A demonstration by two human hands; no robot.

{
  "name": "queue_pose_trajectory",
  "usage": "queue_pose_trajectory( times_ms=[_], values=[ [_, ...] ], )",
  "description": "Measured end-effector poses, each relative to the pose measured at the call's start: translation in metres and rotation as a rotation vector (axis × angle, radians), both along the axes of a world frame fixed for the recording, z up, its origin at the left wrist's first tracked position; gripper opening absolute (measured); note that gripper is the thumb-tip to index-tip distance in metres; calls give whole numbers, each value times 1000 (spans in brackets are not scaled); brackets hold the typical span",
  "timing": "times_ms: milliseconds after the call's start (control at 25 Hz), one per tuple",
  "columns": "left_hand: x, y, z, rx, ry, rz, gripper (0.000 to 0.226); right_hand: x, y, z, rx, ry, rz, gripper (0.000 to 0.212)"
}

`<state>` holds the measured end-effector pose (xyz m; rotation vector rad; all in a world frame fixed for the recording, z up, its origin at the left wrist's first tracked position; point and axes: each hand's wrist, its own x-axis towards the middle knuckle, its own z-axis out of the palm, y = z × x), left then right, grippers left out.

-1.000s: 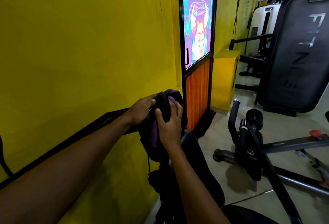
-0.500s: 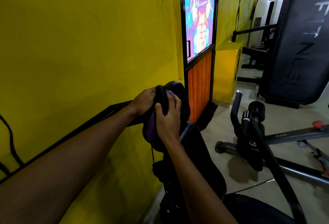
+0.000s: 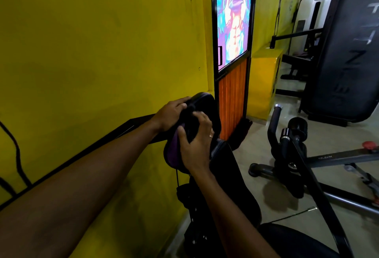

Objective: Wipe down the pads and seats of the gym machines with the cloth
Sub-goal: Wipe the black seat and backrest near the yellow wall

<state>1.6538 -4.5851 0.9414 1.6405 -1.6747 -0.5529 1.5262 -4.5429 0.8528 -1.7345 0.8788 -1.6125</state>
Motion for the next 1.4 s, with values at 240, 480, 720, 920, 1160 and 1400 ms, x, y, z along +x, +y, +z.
queue_pose_trajectory(
  times_ms=[240,480,720,920,1160,1400],
  values=[
    [-1,3,2,17,-7,-38,42,-11,-57,-4,437,-47,-84,31],
    [0,-1,2,37,-138,-39,46,-4,3,-6,23,63,10,53],
    [1,-2,4,77,-173,-27,49,-9,-44,-8,466,-48,-40,46],
    [-1,2,7,62,-146,-45,46,-2,10,-10,84,48,-28,56],
    [-3,2,7,56,-131,-25,47,-19,-29,-18,446,-3,-19,49],
    [2,0,5,44,-124,-93,44,2,18,11,47,219,24,91]
  ],
)
